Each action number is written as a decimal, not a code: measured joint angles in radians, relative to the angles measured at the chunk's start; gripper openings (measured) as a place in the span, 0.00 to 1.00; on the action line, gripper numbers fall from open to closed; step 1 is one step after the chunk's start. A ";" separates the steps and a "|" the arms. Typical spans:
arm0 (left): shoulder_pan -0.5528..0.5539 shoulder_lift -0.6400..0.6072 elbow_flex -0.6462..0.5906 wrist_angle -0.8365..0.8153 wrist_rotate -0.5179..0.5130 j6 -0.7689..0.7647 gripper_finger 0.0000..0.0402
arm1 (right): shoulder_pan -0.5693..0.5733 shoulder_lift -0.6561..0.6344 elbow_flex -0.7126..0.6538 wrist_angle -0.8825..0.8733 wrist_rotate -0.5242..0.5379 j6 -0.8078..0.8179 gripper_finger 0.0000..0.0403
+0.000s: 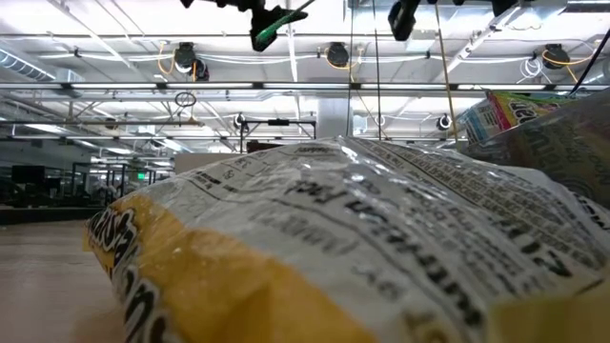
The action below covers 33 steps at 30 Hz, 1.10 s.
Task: Pick & Place Food Item
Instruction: Put the purple spoon into the top black transparent bin
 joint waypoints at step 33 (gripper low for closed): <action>-0.011 0.203 -0.001 0.550 0.632 -1.036 0.64 | -0.019 0.049 0.296 -0.350 -0.184 -0.683 0.00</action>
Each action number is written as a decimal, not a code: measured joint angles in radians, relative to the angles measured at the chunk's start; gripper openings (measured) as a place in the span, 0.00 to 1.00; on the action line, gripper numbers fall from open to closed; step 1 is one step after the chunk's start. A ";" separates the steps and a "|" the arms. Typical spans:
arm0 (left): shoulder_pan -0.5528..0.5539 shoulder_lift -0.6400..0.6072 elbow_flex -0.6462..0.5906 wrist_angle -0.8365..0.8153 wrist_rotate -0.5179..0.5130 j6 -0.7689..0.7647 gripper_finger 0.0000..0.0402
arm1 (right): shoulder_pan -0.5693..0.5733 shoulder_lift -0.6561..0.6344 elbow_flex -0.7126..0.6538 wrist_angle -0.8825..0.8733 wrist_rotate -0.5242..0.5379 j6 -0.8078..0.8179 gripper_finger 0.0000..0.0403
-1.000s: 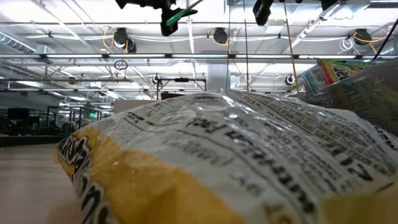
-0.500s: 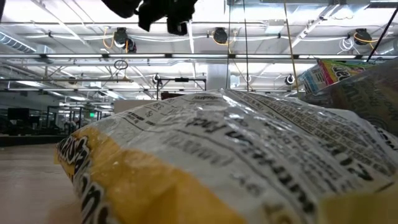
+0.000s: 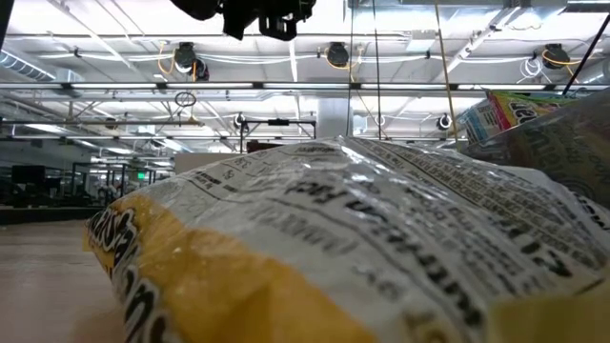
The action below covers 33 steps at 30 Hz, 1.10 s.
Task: Pick & Place Food Item
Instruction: Put the purple spoon into the top black transparent bin
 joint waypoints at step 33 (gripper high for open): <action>-0.006 0.000 0.001 0.040 -0.056 0.073 0.28 | -0.026 0.000 0.000 0.000 0.003 0.071 0.00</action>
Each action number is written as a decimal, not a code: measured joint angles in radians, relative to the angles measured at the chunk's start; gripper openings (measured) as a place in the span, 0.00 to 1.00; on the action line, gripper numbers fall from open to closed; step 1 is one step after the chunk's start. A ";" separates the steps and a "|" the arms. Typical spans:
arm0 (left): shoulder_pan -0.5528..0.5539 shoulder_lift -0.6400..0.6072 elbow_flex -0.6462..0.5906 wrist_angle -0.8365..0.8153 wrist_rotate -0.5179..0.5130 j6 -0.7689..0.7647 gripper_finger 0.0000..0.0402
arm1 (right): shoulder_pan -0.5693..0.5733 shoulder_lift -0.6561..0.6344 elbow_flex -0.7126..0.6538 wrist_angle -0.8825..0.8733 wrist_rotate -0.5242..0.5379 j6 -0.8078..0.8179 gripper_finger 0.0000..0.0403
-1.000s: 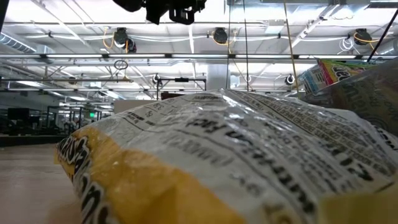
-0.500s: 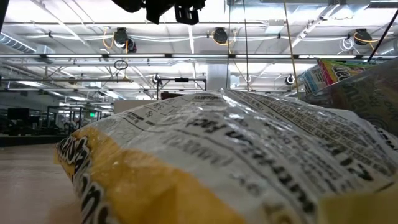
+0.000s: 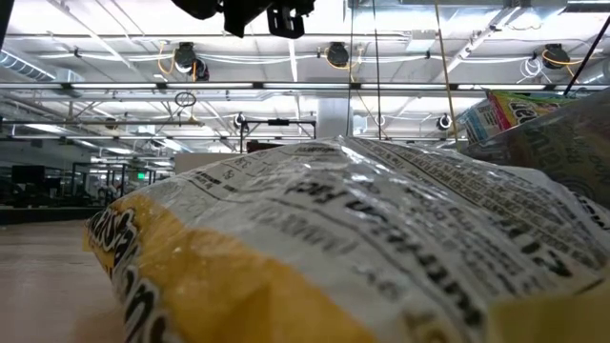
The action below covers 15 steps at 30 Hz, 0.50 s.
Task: Pick & Place Food Item
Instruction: Put the purple spoon into the top black transparent bin
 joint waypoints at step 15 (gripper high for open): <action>0.000 0.000 0.000 -0.001 0.006 0.067 0.03 | 0.000 0.000 0.000 0.001 0.000 0.000 0.00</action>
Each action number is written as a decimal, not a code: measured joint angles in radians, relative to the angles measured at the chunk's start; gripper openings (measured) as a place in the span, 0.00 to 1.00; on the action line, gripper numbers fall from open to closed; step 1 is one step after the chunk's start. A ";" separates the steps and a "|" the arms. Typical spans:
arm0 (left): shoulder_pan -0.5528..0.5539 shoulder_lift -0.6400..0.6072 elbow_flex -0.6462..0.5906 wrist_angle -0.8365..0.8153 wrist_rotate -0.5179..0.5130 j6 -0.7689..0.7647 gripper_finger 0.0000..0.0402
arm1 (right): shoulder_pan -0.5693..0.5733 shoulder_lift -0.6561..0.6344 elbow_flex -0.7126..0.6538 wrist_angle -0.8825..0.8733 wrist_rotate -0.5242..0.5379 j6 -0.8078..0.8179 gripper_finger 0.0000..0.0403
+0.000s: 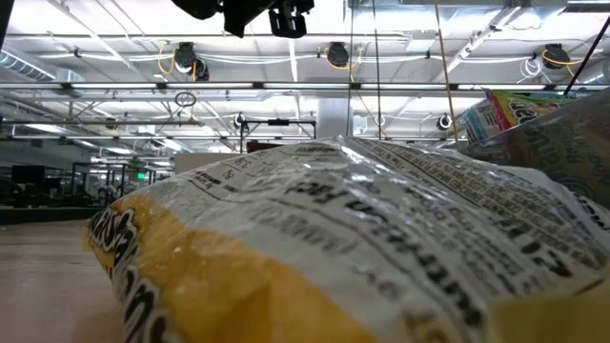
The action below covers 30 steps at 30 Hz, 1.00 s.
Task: Pick & Place Food Item
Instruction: Put the purple spoon into the top black transparent bin
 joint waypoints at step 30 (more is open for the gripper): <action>0.000 0.000 0.000 0.005 0.025 0.064 0.02 | 0.000 0.000 0.000 -0.004 0.001 0.000 0.06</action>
